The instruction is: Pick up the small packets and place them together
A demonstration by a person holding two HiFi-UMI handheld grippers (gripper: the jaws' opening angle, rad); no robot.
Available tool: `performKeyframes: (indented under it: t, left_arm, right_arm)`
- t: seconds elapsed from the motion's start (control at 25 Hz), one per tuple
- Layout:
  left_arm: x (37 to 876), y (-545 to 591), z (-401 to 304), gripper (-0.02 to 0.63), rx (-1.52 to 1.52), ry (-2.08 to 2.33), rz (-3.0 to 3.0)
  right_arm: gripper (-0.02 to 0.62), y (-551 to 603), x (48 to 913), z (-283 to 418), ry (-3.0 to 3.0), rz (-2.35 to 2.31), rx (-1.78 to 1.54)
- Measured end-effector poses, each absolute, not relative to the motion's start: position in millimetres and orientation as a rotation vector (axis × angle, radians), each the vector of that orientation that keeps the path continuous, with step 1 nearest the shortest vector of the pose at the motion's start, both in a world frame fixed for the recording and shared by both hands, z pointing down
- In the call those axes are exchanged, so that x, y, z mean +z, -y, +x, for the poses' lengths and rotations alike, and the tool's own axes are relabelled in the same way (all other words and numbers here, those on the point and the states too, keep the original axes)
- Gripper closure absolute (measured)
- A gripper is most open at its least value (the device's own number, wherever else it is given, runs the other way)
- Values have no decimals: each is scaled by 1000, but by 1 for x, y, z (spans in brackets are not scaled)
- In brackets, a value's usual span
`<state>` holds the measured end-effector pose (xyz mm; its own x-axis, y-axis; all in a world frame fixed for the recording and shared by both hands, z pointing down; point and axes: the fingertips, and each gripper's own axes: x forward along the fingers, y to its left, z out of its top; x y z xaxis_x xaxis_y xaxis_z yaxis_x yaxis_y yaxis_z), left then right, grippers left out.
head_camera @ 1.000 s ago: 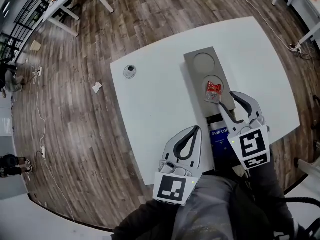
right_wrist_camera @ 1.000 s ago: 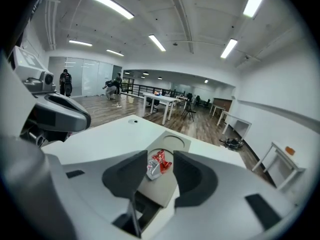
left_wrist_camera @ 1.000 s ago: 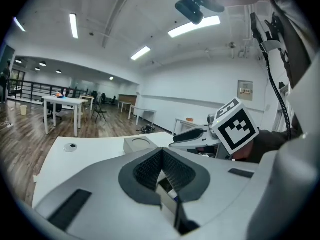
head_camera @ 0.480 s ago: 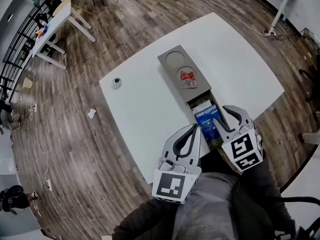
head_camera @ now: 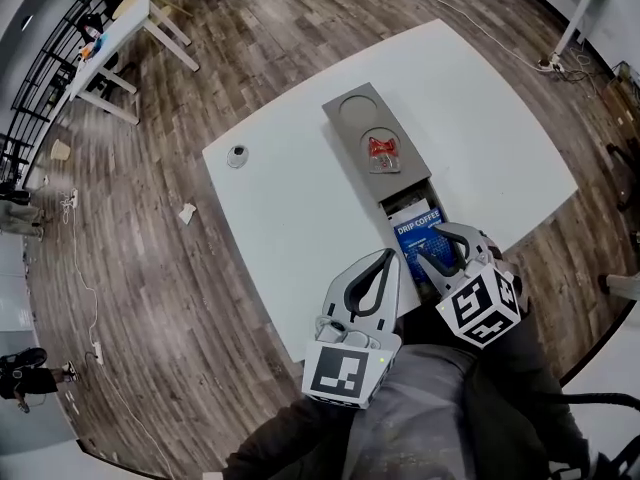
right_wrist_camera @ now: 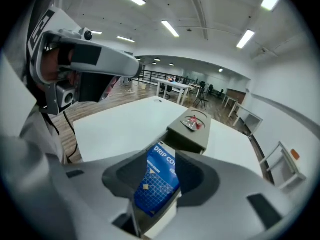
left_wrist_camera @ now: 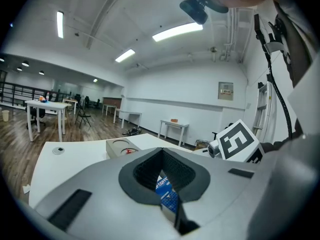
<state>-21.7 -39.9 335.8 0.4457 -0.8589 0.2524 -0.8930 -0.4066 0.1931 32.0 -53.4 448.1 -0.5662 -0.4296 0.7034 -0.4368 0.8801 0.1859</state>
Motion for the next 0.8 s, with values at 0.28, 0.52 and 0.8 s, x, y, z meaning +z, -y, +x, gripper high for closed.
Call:
performKeyframes:
  t: [0.28,0.52,0.8]
  left_arm:
    - [357,76,-40,603,162,1576,2277]
    - [368,93,-48,603,163,1633,2162]
    - [384,99,-53,603,155,1652,2105]
  right_arm:
    - [364,69,486,20,2119,239,-130]
    - [351,69,501,17,2052,-1,-135]
    - [353,69,510,16,2024,-136,-41]
